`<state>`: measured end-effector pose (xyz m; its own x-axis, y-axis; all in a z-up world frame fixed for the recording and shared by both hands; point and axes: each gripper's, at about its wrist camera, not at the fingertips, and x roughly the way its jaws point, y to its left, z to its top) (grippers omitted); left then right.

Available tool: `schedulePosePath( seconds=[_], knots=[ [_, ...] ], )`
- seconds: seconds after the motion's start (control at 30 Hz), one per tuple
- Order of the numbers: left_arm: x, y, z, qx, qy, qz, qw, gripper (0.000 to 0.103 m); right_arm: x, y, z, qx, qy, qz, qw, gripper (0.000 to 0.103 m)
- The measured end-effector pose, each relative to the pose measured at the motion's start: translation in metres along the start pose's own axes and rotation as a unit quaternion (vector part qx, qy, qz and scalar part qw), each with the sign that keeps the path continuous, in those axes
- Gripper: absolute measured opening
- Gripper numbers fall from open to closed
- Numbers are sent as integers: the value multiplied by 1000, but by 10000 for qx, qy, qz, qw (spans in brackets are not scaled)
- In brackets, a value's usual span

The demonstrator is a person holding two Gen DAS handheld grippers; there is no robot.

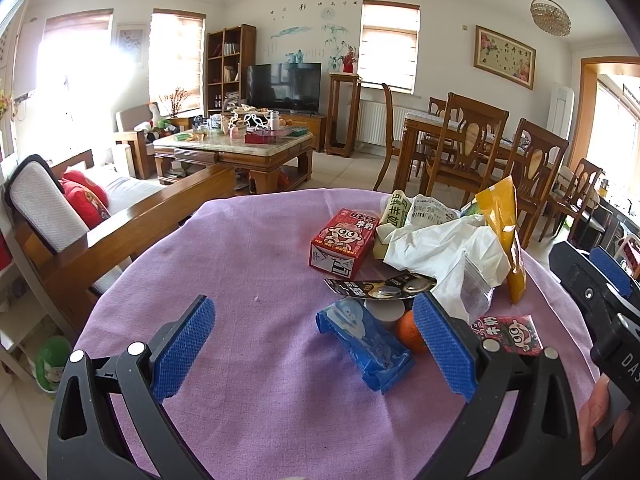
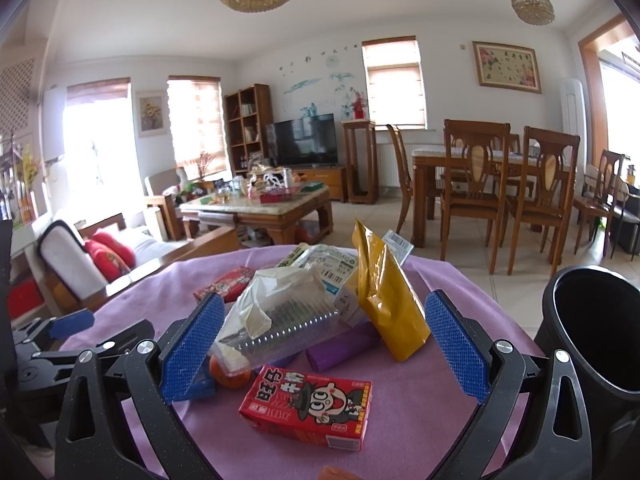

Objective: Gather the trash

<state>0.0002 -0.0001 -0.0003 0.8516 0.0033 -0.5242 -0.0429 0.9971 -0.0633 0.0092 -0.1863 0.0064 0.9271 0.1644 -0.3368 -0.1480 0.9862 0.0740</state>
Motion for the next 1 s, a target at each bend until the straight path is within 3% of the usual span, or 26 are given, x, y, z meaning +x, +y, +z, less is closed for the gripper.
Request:
schedulePosePath(
  seconds=[0.8, 1.0],
  knots=[
    [-1, -1, -1, 4, 26, 16, 10000, 98, 1, -4, -1, 36, 2, 12, 10000, 99],
    [-2, 2, -8, 8, 82, 36, 10000, 98, 5, -11, -5, 290, 57, 103, 9995, 99]
  ],
)
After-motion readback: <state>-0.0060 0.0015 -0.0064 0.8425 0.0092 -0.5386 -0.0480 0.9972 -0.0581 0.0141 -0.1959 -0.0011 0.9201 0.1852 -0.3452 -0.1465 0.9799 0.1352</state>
